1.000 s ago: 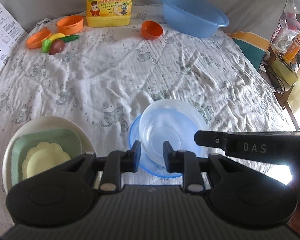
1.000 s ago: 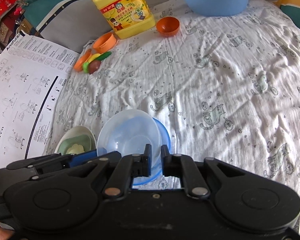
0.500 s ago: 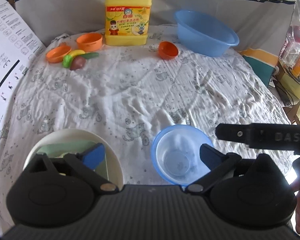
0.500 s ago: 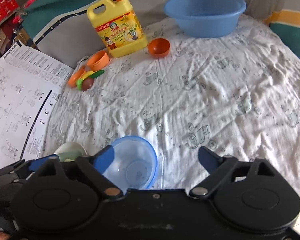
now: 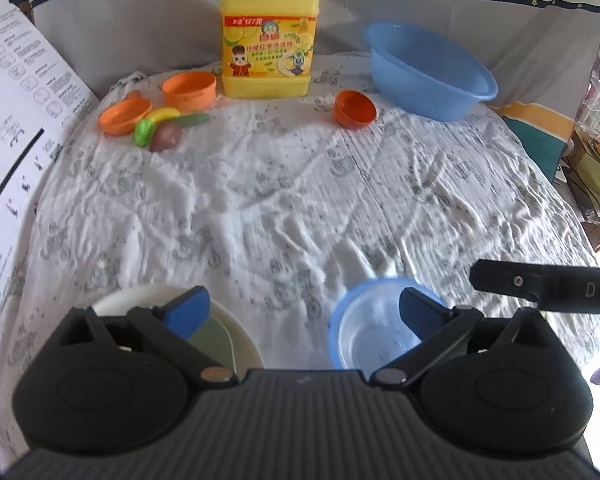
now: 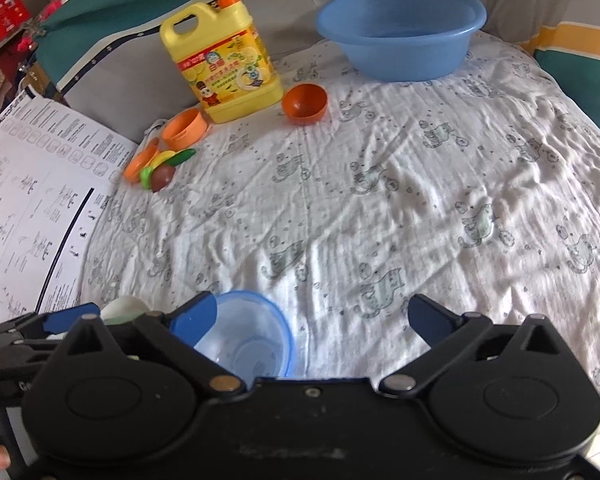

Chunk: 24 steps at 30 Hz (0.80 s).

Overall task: Organize plates and bowls
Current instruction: 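Move the right tool to the small orange bowl and grip its rim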

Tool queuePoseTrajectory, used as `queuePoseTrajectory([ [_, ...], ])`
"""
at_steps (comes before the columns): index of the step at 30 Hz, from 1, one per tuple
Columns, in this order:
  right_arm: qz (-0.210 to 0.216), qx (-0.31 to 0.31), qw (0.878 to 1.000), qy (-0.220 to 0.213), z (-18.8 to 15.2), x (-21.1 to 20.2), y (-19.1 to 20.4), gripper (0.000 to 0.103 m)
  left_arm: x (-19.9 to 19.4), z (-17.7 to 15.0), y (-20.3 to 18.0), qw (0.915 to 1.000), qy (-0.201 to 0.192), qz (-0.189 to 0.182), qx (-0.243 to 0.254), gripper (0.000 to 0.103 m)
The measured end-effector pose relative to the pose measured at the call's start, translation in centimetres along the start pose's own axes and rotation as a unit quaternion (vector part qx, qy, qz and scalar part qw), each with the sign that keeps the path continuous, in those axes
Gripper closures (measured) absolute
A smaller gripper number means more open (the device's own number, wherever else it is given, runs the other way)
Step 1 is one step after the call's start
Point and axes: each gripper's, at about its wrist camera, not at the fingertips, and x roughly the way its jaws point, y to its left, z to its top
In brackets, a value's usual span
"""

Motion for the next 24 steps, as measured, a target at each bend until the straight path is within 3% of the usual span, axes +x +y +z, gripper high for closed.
queuePoseTrajectory([
  [10,-0.011,0.009,1.0,-0.026,4.0,1.5,-1.0,0.0,2.1,4.2,-0.1,0.9993,-0.018,0.015,0.029,0.0],
  [24,-0.016,0.035,0.998,-0.052,11.7,7.2,-2.3,0.0,8.5,11.4,-1.0,0.998,-0.036,0.017,0.05,0.0],
])
